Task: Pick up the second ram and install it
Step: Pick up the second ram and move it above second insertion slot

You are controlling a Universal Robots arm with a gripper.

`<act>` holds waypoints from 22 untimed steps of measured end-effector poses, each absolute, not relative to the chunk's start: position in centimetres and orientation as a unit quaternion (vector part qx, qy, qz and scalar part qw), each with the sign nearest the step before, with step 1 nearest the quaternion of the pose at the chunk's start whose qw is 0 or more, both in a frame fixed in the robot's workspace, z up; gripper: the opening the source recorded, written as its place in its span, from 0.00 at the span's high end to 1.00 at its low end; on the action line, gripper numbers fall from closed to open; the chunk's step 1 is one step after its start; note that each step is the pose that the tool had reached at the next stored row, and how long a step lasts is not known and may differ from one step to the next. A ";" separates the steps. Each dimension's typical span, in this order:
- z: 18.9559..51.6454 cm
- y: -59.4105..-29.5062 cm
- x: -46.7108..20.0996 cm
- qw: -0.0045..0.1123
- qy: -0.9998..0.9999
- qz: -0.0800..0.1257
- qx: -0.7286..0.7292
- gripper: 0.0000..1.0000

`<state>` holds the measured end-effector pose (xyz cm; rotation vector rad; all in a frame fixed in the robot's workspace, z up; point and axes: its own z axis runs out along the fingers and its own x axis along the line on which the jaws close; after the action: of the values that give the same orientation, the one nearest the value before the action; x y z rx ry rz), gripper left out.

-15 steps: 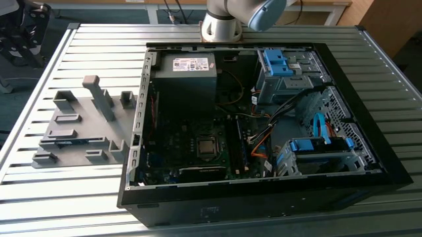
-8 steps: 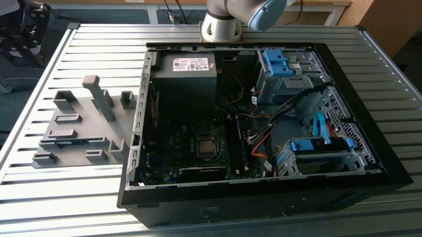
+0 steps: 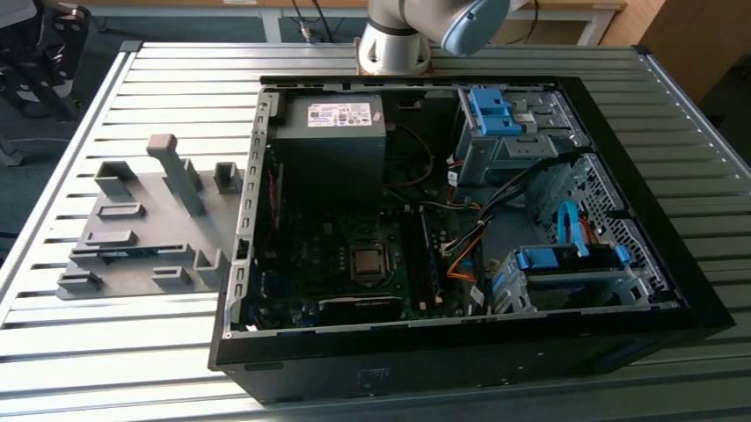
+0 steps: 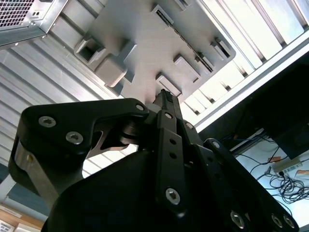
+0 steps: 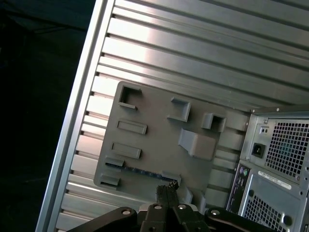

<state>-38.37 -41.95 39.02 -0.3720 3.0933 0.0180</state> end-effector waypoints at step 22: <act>39.0 -42.0 -38.4 0.013 0.992 0.006 -0.128 0.89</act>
<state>-38.38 -41.96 39.02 -0.3986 3.0901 0.0184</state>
